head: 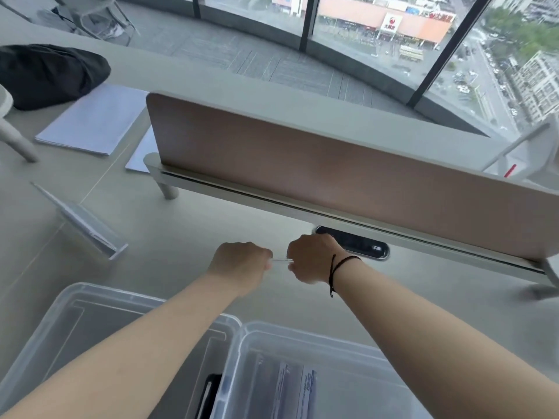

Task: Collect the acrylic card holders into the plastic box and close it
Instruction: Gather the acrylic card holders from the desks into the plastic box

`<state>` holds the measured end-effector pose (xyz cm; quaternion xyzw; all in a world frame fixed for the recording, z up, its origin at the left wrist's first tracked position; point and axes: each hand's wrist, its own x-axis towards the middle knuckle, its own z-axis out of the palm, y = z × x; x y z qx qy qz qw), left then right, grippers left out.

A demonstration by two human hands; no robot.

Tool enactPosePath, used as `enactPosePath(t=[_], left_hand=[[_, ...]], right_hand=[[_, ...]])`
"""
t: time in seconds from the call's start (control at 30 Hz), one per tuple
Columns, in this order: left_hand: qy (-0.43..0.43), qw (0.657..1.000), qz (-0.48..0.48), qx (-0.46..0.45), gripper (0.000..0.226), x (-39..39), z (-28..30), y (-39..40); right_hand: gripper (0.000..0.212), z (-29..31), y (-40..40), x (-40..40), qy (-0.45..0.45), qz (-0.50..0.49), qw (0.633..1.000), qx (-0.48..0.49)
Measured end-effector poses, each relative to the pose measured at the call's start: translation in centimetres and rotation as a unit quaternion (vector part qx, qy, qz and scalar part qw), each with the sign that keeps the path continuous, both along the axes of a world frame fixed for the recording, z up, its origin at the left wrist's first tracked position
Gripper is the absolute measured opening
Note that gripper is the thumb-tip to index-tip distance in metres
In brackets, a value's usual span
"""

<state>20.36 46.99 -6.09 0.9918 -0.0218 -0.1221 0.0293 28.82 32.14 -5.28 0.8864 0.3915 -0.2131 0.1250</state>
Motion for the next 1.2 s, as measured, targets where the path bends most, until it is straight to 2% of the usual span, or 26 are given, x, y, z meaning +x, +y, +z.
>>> enactPosePath(t=[0.1,0.17,0.27,0.47,0.57,0.7,0.77,0.83,0.93,1.03,1.13,1.2], left_hand=[[-0.017,0.998,-0.047,0.036,0.025,-0.3,3.8,-1.6],[-0.036,0.995,-0.067,0.062,0.027,-0.4,6.4,-2.9],[-0.055,0.988,-0.114,0.085,0.027,-0.9,10.3,-5.2],[-0.052,0.969,-0.228,0.077,0.025,-3.1,16.5,-10.8],[-0.091,0.965,-0.242,0.033,0.036,-4.7,17.9,-13.5],[-0.093,0.973,-0.175,-0.114,0.062,-7.7,16.2,-15.4],[-0.076,0.979,-0.117,-0.150,0.065,-9.6,14.3,-15.6],[-0.045,0.988,-0.060,-0.134,0.060,-11.7,12.1,-15.4],[0.048,0.993,-0.006,-0.108,0.056,-14.8,8.1,-14.8],[0.121,0.989,0.003,-0.081,0.069,-17.5,5.2,-14.5],[0.144,0.987,-0.006,-0.073,0.081,-19.3,3.8,-14.3],[0.145,0.988,-0.015,-0.056,0.086,-19.9,3.5,-14.2]], right_hand=[[0.030,2.5,-2.5,-2.0,0.021,-0.043,0.997,0.059],[0.031,4.9,-4.3,-3.3,0.014,-0.075,0.990,0.116],[0.031,8.9,-7.0,-5.2,0.026,-0.103,0.983,0.150],[0.020,14.2,-13.9,-11.7,0.098,-0.201,0.951,0.215],[0.032,14.6,-17.5,-16.1,0.125,-0.283,0.915,0.259],[0.032,11.9,-21.1,-22.0,0.174,-0.385,0.847,0.322],[0.033,9.2,-21.9,-24.3,0.189,-0.431,0.822,0.320],[0.033,6.4,-22.0,-26.1,0.201,-0.467,0.809,0.295],[0.027,2.8,-21.5,-27.3,0.222,-0.515,0.782,0.270],[0.017,0.2,-20.6,-27.6,0.251,-0.544,0.754,0.271],[0.027,-1.6,-19.6,-27.8,0.270,-0.527,0.763,0.259],[0.016,-2.0,-18.8,-28.1,0.284,-0.532,0.752,0.266]])
